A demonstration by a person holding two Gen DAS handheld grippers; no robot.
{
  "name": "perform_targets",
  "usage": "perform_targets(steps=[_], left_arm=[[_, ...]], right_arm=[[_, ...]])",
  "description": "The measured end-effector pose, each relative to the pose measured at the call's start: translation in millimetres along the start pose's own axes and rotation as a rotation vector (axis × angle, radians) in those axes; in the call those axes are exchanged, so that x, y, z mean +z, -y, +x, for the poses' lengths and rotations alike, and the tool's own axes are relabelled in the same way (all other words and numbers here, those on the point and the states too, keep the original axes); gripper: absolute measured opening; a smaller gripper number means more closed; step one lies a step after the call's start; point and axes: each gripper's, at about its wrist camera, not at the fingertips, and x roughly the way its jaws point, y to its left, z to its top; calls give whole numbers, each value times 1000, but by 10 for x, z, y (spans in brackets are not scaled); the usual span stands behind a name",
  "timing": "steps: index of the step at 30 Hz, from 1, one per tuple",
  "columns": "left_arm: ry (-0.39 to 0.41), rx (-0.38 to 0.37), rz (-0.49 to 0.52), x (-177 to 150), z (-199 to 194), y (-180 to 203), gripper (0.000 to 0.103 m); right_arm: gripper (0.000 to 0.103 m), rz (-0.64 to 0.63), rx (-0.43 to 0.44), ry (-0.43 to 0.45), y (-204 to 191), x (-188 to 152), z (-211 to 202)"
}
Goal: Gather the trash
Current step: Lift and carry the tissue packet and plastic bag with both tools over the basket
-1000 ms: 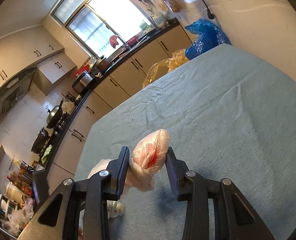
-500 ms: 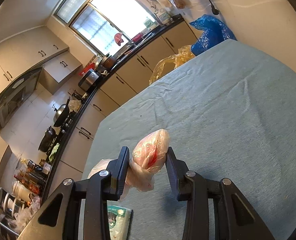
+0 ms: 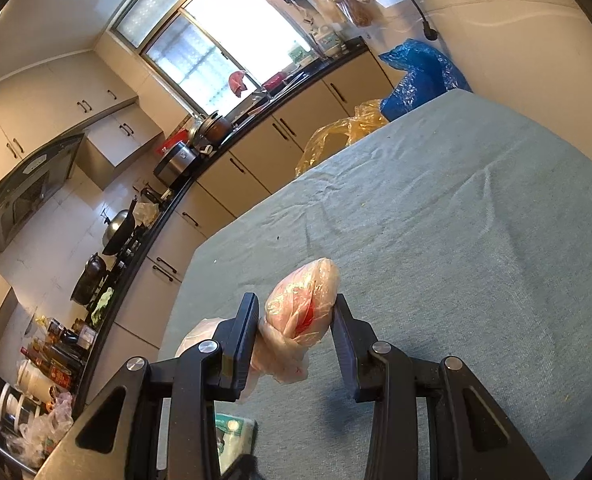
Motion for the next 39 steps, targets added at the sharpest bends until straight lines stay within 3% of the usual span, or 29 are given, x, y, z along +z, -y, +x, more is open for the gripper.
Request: perform_targets(steps=[5,16,20,31,39], left_arm=[[34,-4,-33,-80,-36,-112,41],[213,38,-102,-248,-575,-507,40],[245,41,-120,-326,-672,-645,40],[310,23,-145,-491,-899,-928,40],[336,37,-144,-670,-1057,-1142,40]], right_arm=[[39,-44,11,11,-81,-17,-11],[39,-295,117,-32,-613,-321,44],[39,-358,136,-52,-775,-476,73],[39,-547,100,-33,-1068,-826,84],[39,-664,53,41,-1266,-959,27]])
